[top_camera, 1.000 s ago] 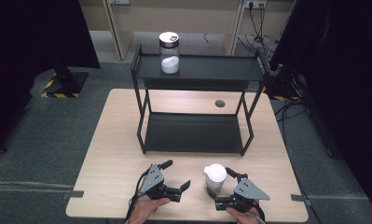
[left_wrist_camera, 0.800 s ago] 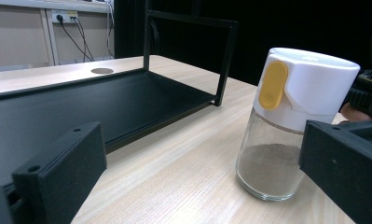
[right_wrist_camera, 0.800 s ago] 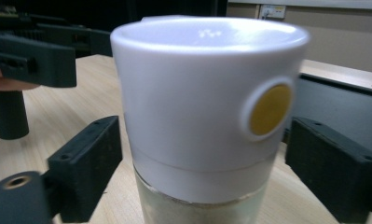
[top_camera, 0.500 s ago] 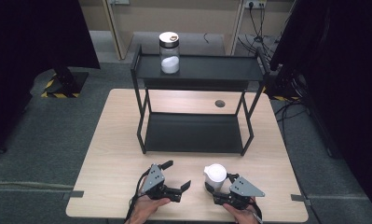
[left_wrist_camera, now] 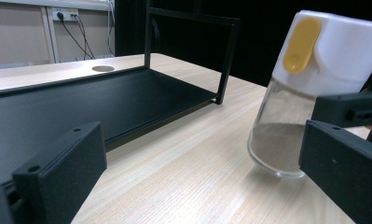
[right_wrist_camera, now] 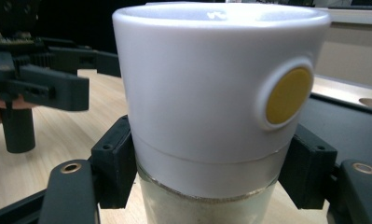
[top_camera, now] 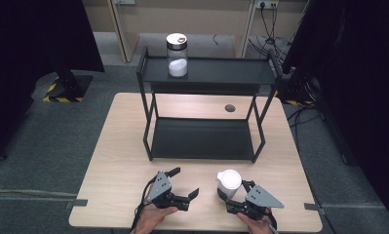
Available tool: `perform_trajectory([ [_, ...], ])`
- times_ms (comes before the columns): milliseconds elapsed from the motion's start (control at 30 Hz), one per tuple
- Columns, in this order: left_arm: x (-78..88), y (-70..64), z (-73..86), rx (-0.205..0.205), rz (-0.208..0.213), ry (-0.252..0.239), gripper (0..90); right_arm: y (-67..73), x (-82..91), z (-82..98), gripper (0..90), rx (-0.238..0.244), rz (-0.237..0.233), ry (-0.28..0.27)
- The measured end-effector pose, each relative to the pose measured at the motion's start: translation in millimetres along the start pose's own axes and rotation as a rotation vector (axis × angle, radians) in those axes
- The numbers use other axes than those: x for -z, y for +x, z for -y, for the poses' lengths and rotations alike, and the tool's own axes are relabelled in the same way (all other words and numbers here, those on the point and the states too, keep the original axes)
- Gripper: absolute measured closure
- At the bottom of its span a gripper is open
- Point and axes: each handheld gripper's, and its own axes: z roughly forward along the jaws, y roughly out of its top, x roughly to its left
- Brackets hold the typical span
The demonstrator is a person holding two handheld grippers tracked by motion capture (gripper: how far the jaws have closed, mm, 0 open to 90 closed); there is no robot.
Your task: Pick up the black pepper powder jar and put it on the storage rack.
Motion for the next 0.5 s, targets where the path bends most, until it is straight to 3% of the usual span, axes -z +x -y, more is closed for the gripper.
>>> perform_trajectory([
  [500,0.0,0.2,0.1,-0.001,-0.002,0.001,0.2,-4.6,8.6,-25.8,30.8,0.018,0.003,-0.021],
])
